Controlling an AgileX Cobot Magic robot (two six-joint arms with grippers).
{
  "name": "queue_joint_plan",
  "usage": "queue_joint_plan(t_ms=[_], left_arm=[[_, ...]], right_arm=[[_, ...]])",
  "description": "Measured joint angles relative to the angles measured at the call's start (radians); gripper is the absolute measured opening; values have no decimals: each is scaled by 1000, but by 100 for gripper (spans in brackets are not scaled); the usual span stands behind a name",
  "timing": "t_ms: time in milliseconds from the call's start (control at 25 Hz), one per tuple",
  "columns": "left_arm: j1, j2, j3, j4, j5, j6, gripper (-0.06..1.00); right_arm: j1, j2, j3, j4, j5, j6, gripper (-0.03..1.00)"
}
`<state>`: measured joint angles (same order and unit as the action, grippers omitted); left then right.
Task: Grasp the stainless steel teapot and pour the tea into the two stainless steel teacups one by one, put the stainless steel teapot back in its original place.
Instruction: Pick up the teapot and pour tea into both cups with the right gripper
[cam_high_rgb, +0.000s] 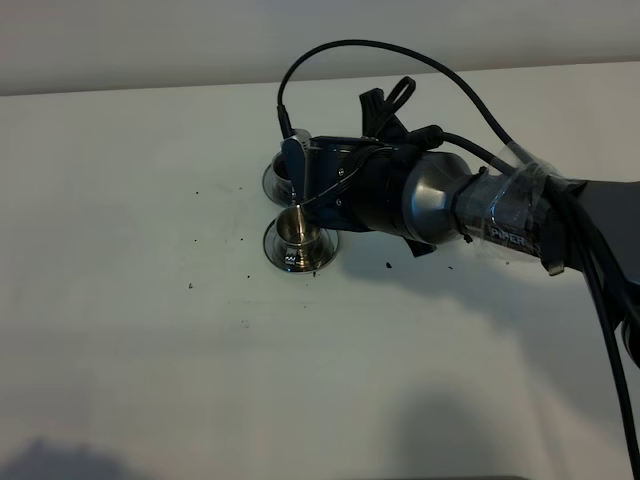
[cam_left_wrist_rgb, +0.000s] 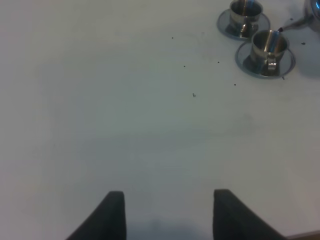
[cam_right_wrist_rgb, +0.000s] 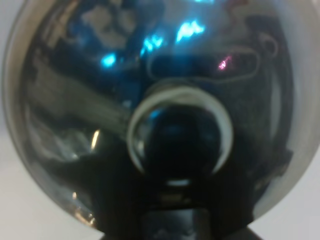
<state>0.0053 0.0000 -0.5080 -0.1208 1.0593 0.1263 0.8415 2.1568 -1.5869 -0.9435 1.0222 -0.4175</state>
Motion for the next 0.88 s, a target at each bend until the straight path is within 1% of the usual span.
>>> queue_joint_plan(t_ms=[120, 360, 640, 880], left_arm=[[0, 0, 0, 0, 0, 0, 43], [0, 0, 0, 0, 0, 0, 43], [0, 0, 0, 0, 0, 0, 43], [0, 0, 0, 0, 0, 0, 43]], right_arm=[[0, 0, 0, -25, -16, -26, 18], [0, 0, 0, -52, -15, -80, 18], [0, 0, 0, -117, -20, -96, 18], [0, 0, 0, -138, -24, -125, 18]])
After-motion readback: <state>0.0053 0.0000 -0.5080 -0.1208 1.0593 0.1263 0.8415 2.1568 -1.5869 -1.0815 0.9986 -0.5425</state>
